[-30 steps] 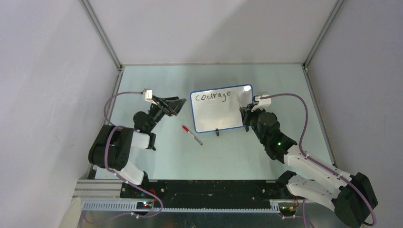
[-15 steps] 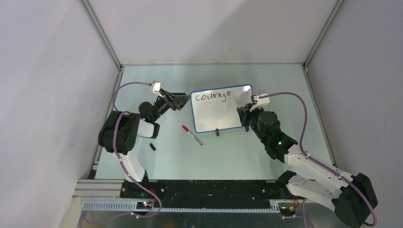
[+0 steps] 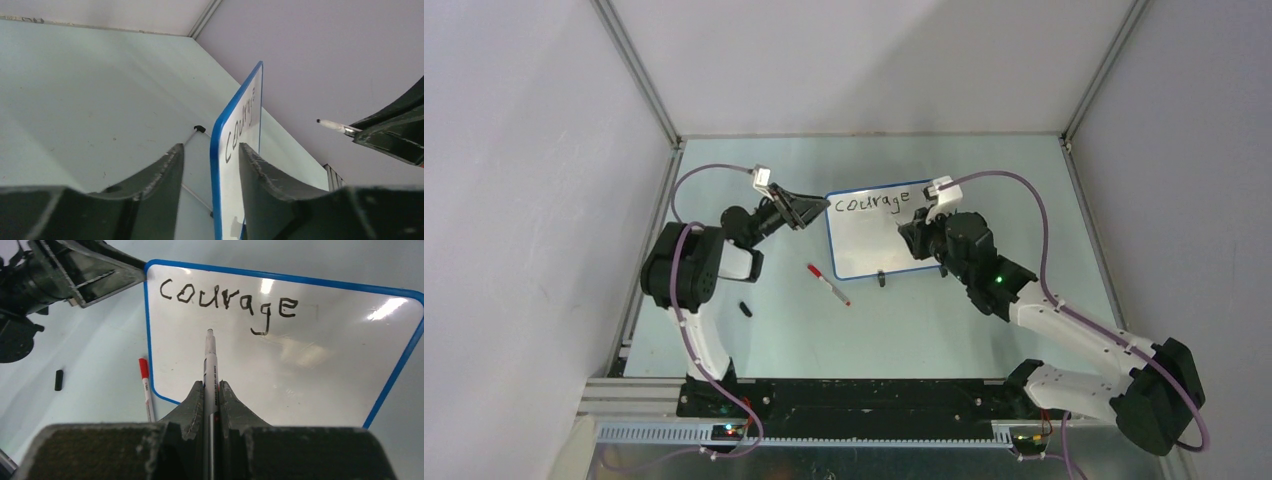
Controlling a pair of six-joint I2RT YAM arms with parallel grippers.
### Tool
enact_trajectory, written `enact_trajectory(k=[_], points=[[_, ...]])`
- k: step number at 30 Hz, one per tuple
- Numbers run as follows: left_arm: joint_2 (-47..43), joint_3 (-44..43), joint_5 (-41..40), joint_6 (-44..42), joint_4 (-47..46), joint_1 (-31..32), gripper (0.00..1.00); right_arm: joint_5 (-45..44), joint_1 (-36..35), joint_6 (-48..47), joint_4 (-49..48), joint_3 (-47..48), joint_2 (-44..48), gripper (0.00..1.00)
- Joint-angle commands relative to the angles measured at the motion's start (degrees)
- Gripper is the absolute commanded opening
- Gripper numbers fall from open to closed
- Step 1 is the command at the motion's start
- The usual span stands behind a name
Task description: Write a sentence on the whiteboard
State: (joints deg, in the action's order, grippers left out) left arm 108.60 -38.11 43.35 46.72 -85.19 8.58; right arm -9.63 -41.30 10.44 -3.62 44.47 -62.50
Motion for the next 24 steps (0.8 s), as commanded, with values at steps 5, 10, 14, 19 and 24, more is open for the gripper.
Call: enact_trajectory(k=[5, 10, 14, 19, 24], points=[[2.24, -3.08, 2.97, 1.39, -2.7, -0.42, 0.38, 0.41, -2.54, -0.92, 5.61, 6.62, -2.84, 0.0], [1.55, -2.4, 3.06, 1.12, -2.79, -0.45, 0.3, -0.27, -3.77, -0.9, 9.32, 9.78, -5.91, 0.0], [0.86, -2.06, 3.49, 0.87, -2.79, -0.4, 0.18, -2.78, -4.96, -1.12, 12.81, 13.83, -9.33, 0.0], [0.42, -1.52, 3.93, 0.21, -2.75, -0.4, 0.0, -4.53, -6.97, -2.13, 15.52, 17.35, -12.81, 0.0], [-0.35, -0.72, 3.62, -0.89, -2.7, -0.38, 0.0, -7.83, -8.87, -3.58, 16.89, 21.33, -16.05, 0.0]])
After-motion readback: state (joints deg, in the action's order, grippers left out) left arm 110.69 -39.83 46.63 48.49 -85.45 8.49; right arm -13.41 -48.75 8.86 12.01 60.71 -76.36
